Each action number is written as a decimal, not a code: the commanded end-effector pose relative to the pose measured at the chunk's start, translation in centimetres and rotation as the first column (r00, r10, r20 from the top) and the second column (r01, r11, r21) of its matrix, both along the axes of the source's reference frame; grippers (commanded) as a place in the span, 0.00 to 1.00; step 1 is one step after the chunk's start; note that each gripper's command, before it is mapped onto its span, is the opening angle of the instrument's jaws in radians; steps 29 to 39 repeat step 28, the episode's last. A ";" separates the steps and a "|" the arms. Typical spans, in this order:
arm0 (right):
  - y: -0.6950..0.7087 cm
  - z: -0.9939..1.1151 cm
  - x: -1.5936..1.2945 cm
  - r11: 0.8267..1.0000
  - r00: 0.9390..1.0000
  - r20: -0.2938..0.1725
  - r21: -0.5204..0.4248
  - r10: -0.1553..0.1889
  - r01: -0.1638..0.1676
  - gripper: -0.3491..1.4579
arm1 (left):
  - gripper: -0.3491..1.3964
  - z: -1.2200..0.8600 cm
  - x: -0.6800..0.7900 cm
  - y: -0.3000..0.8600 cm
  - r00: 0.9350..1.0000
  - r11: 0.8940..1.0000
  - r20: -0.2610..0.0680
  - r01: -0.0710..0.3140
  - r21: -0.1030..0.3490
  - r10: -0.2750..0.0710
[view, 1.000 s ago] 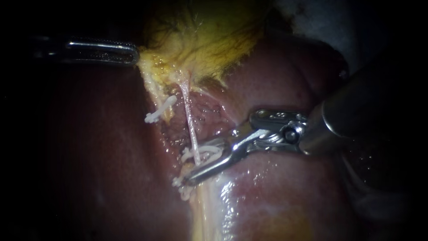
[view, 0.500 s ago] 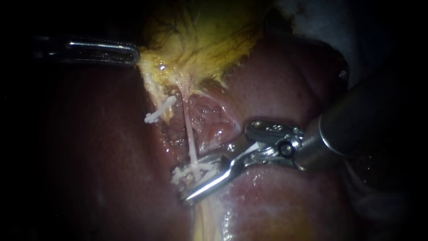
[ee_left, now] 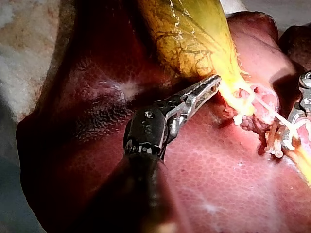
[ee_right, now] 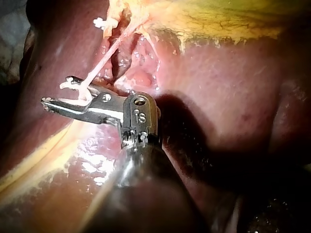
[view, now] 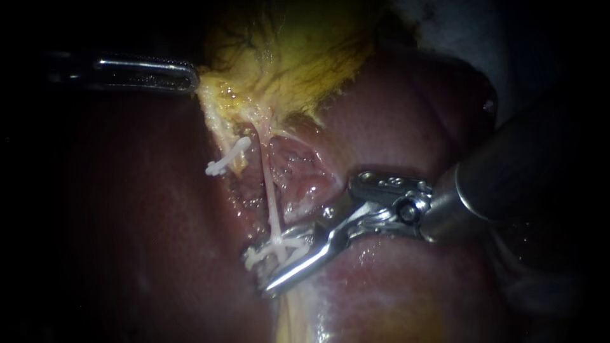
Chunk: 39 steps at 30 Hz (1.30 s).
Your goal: Clipping first clip right tube
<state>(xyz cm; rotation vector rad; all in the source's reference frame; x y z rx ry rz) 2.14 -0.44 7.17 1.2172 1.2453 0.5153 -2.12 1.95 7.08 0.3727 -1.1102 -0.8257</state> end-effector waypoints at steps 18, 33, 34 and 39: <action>0.05 0.09 0.02 1.000 1.000 -0.003 -0.010 0.011 -0.011 0.00 | 0.00 0.00 -0.01 0.00 1.000 1.000 0.000 0.000 0.000 0.000; 0.04 0.12 0.01 1.000 1.000 -0.003 -0.012 0.011 -0.011 0.00 | 0.00 0.00 -0.01 0.00 1.000 1.000 0.000 0.000 0.000 0.000; 0.04 0.12 0.01 1.000 1.000 -0.003 -0.012 0.011 -0.011 0.00 | 0.00 0.00 -0.01 0.00 1.000 1.000 0.000 0.000 0.000 0.000; 0.04 0.12 0.01 1.000 1.000 -0.003 -0.012 0.011 -0.011 0.00 | 0.00 0.00 -0.01 0.00 1.000 1.000 0.000 0.000 0.000 0.000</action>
